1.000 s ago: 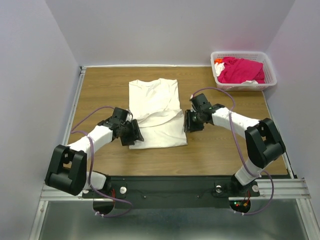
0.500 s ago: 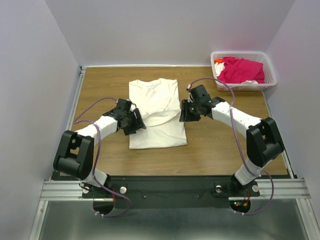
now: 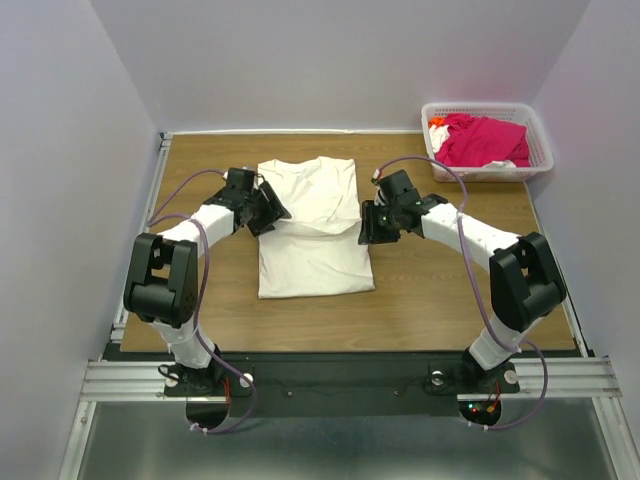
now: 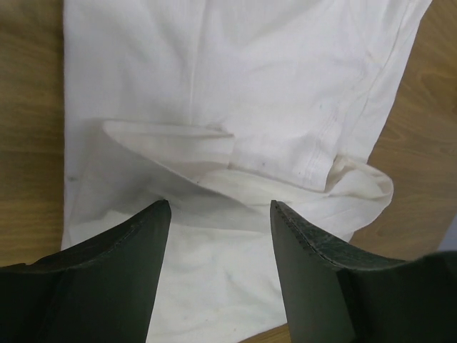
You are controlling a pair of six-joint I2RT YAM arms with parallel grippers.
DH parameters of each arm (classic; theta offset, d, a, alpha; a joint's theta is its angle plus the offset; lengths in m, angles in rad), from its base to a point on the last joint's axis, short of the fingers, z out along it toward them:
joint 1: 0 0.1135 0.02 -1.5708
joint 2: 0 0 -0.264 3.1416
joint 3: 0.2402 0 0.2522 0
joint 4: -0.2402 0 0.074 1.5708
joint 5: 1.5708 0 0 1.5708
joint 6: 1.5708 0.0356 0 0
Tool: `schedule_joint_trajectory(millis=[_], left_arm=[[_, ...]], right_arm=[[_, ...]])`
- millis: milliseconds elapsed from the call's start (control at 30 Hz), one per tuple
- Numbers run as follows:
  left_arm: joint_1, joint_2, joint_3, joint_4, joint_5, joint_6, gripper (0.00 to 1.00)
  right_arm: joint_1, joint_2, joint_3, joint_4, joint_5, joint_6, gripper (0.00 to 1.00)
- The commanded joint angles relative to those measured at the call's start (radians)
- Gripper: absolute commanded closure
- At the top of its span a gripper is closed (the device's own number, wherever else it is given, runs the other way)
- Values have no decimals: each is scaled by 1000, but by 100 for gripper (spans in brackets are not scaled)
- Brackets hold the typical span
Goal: Fold and stack the t-shirts
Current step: Fold the tshirt
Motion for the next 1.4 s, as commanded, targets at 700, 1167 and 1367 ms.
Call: schedule_joint_trajectory(millis=[700, 1167, 1367], left_arm=[[74, -206, -56, 13, 6, 119, 32], [21, -71, -234, 23, -168, 98, 58], [45, -36, -274, 10, -177, 81, 62]], right_arm=[[-2, 189, 235, 86, -121, -105, 60], [-83, 413, 378, 106, -245, -136, 68], [-142, 452, 442, 104, -199, -130, 69]])
